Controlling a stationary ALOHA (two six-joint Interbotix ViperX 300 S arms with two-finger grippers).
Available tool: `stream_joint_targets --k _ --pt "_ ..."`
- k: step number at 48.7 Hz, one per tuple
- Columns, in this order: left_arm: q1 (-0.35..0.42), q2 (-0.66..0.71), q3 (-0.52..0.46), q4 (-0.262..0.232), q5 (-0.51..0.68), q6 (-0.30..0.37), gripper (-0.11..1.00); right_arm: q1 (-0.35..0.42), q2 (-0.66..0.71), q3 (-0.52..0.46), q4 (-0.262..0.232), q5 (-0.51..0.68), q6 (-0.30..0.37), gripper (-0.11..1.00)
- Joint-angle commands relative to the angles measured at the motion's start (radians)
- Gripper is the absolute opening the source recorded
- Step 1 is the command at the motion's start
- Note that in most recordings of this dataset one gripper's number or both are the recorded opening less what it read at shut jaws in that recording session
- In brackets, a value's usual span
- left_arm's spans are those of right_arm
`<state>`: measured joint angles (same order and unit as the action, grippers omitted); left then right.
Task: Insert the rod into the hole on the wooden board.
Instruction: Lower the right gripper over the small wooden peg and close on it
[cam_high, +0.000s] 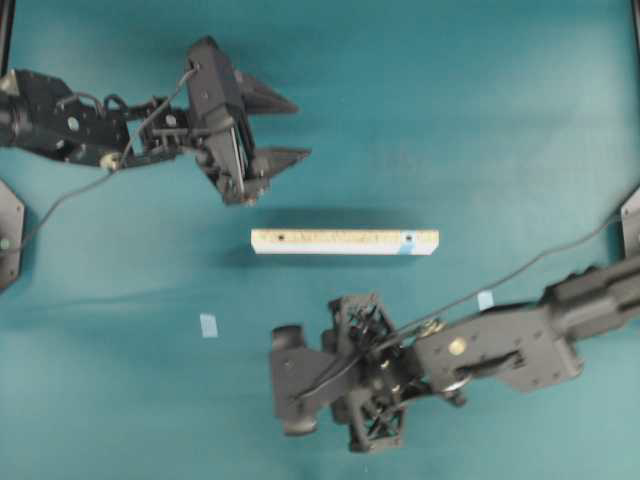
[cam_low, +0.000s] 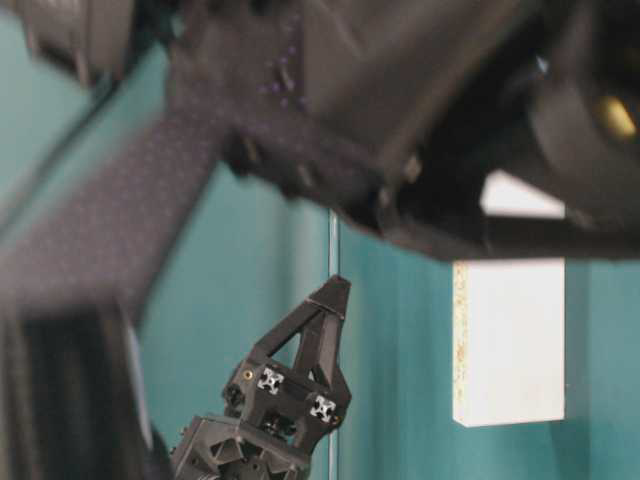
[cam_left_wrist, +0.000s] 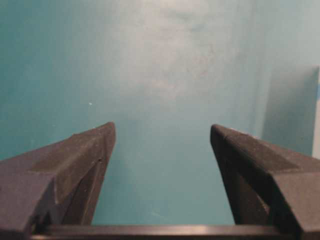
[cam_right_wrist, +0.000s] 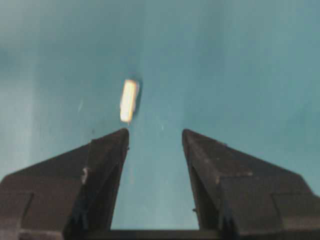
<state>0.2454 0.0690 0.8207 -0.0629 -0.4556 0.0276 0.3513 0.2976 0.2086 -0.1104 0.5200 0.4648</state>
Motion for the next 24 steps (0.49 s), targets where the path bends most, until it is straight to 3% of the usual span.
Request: stream_joint_targets --k 1,7,18,24 --pt "-0.008 -0.025 -0.012 0.003 0.0 0.005 0.87 0.009 0.012 -0.084 -0.003 0.06 0.002 0.56" --pt "-0.008 -0.025 -0.014 0.003 0.0 0.005 0.87 0.012 0.064 -0.169 -0.003 0.156 0.0 0.56" --pt "-0.009 -0.028 -0.009 0.003 0.0 0.002 0.87 0.014 0.1 -0.244 0.002 0.23 0.0 0.56" --pt "-0.012 -0.028 -0.009 0.003 0.003 0.002 0.87 0.014 0.11 -0.275 0.028 0.281 0.0 0.56"
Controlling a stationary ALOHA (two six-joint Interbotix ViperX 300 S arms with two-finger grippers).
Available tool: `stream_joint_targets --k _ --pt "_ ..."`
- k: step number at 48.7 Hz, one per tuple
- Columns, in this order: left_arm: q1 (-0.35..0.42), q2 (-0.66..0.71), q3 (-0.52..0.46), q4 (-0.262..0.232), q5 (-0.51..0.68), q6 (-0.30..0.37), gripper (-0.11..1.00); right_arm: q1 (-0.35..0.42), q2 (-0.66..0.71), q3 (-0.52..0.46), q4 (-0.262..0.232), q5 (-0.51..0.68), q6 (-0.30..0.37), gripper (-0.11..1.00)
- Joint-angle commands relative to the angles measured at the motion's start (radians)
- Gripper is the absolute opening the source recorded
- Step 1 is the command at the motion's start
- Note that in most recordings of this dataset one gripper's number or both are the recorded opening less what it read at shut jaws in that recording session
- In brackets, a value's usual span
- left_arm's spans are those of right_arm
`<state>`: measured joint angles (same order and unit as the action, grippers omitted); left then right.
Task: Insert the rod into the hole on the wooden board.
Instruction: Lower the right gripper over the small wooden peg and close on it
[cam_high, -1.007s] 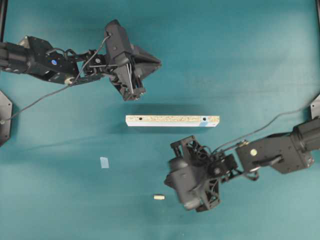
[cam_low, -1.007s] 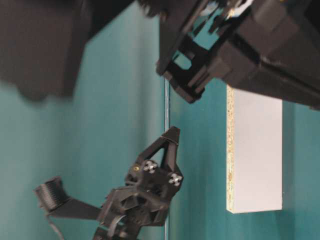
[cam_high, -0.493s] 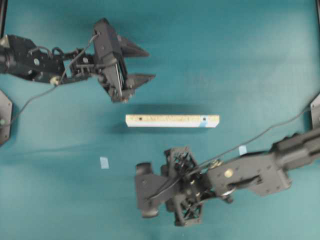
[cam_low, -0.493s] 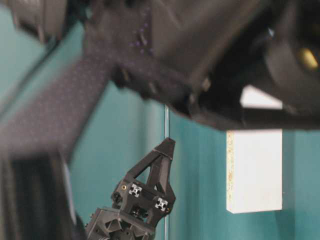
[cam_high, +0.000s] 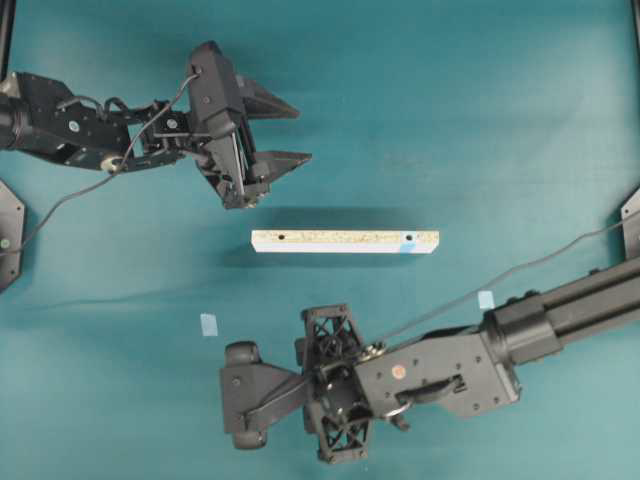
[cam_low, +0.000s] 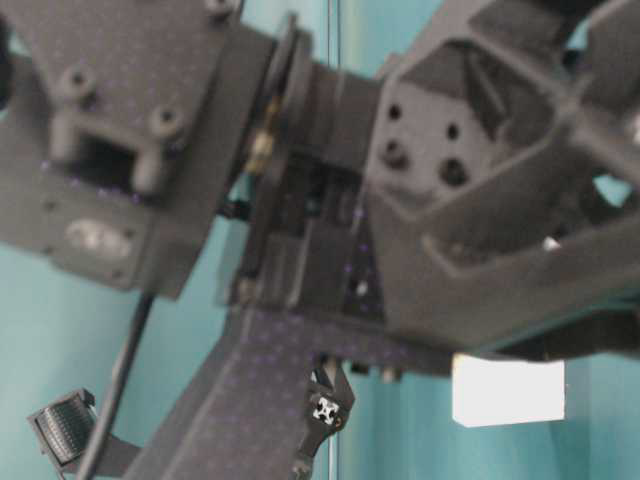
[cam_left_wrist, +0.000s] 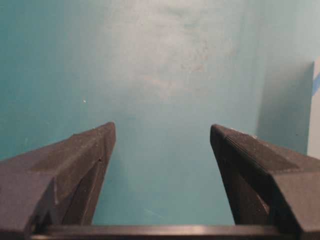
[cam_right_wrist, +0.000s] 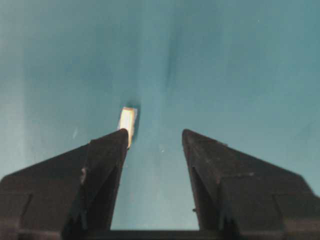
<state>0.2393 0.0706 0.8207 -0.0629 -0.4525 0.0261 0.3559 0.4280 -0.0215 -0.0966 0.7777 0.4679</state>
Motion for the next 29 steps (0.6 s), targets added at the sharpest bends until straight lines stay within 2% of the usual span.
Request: stream_joint_targets --k 1,6,29 --pt "-0.006 -0.029 -0.011 0.003 0.002 0.002 0.87 0.009 -0.018 -0.049 0.018 0.032 -0.003 0.56" --pt "-0.006 -0.028 -0.014 0.003 0.011 0.003 0.87 0.009 -0.009 -0.067 0.037 0.066 -0.006 0.56" --pt "-0.014 -0.025 -0.014 0.003 0.031 0.002 0.87 0.008 0.058 -0.137 0.043 0.08 -0.008 0.56"
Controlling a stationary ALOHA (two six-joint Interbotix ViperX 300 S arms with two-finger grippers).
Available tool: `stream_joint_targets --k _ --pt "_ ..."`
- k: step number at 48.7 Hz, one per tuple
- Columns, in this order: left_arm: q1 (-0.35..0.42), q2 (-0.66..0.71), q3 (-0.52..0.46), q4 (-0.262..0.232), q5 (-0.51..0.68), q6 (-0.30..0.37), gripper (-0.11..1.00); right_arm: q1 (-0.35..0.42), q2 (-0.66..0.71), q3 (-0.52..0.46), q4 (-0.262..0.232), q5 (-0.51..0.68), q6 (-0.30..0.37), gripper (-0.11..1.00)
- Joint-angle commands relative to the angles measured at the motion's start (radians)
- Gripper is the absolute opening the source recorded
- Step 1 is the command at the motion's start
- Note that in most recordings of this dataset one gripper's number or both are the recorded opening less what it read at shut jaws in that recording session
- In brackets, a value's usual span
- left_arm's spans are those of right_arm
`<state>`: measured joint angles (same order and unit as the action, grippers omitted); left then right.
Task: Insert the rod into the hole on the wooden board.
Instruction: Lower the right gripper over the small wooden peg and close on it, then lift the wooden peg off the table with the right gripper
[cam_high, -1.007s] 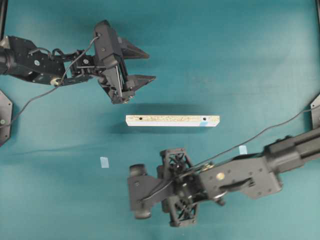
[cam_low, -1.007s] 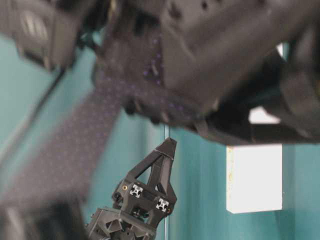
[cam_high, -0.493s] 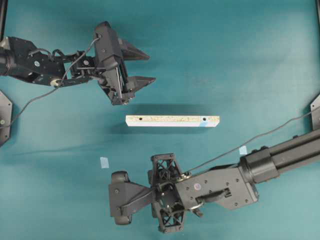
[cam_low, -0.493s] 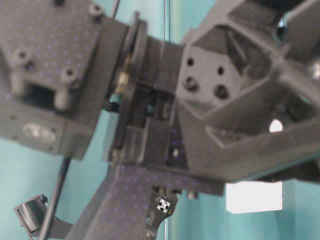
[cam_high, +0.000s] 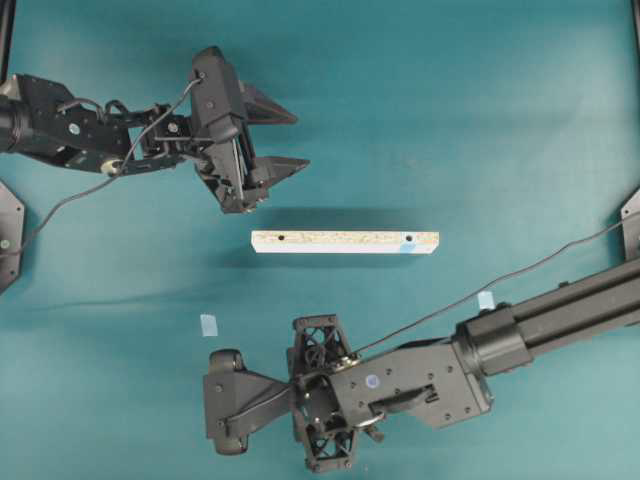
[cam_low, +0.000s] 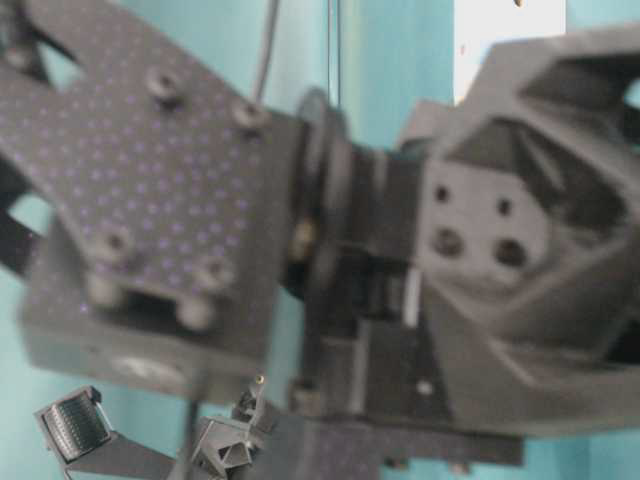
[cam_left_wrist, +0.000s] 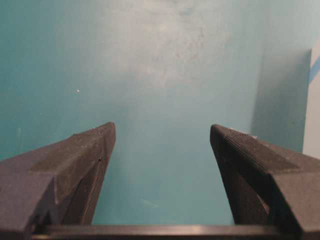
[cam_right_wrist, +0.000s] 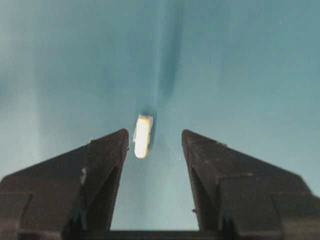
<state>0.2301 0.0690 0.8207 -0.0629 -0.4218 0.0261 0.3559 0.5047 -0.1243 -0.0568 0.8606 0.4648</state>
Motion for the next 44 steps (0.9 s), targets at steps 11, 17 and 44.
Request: stream_joint_targets --k 11,17,44 --pt "-0.008 -0.023 -0.015 0.002 0.008 -0.002 0.87 0.009 -0.008 -0.035 0.028 -0.003 -0.005 0.56" --pt "-0.009 -0.023 -0.015 0.003 0.012 -0.002 0.87 0.009 0.003 -0.035 0.032 -0.006 -0.005 0.56" --pt "-0.029 -0.017 -0.014 0.002 0.017 -0.003 0.87 0.008 0.018 -0.035 0.031 -0.032 -0.005 0.56"
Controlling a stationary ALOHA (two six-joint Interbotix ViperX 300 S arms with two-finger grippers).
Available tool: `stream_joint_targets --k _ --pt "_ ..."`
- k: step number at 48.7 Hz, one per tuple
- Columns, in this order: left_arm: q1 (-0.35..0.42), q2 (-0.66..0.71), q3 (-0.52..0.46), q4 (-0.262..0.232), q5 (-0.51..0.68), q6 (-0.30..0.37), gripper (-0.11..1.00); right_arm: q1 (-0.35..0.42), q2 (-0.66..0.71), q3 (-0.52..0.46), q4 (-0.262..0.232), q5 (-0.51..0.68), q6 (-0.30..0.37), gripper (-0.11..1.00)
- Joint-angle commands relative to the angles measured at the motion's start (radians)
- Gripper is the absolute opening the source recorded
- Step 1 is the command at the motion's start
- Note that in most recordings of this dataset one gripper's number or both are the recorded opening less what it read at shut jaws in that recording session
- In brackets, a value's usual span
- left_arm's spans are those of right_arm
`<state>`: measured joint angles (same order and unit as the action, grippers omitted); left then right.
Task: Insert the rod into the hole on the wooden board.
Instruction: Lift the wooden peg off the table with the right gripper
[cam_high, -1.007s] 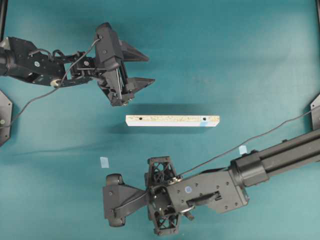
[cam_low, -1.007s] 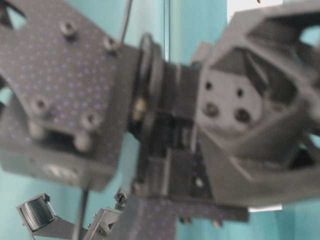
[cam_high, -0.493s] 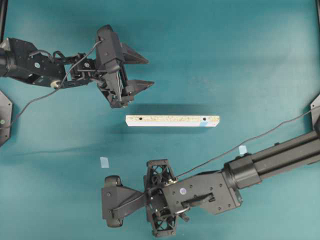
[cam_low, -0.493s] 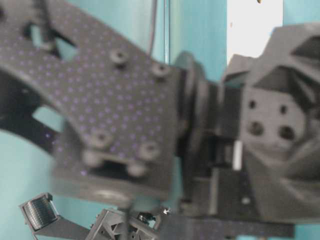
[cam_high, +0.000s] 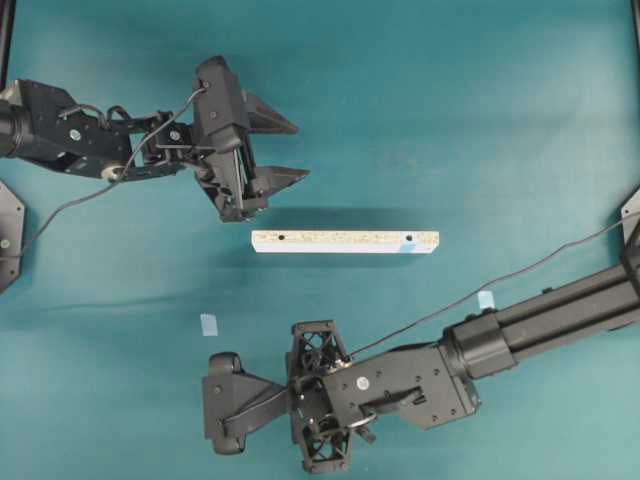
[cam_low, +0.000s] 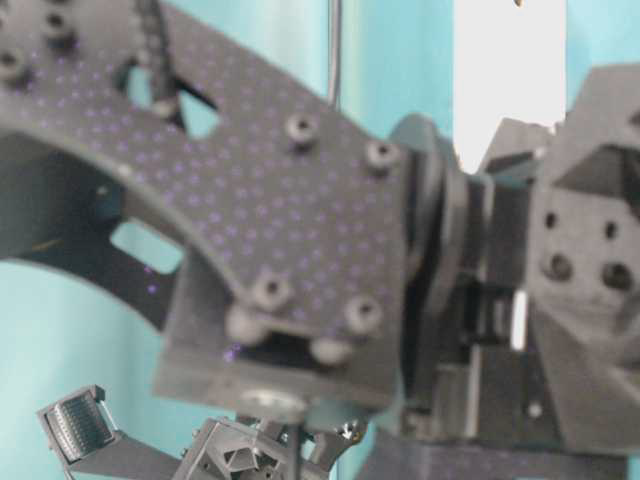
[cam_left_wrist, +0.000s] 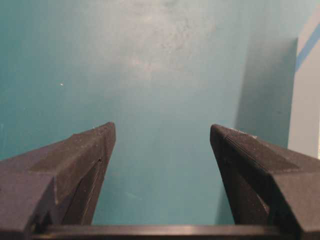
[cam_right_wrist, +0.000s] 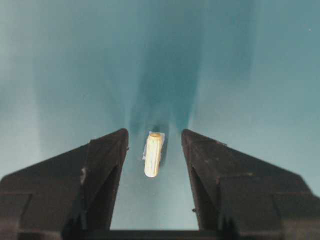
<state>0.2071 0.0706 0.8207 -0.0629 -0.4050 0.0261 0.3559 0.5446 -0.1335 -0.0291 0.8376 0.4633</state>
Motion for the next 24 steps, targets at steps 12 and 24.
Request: stream_joint_targets --k 12,24 --pt "-0.009 -0.018 -0.015 0.002 0.015 -0.003 0.87 0.008 -0.017 -0.026 0.003 -0.008 -0.003 0.55" --pt "-0.009 -0.018 -0.015 0.002 0.015 -0.003 0.87 0.009 -0.009 -0.026 0.003 -0.006 -0.002 0.35"
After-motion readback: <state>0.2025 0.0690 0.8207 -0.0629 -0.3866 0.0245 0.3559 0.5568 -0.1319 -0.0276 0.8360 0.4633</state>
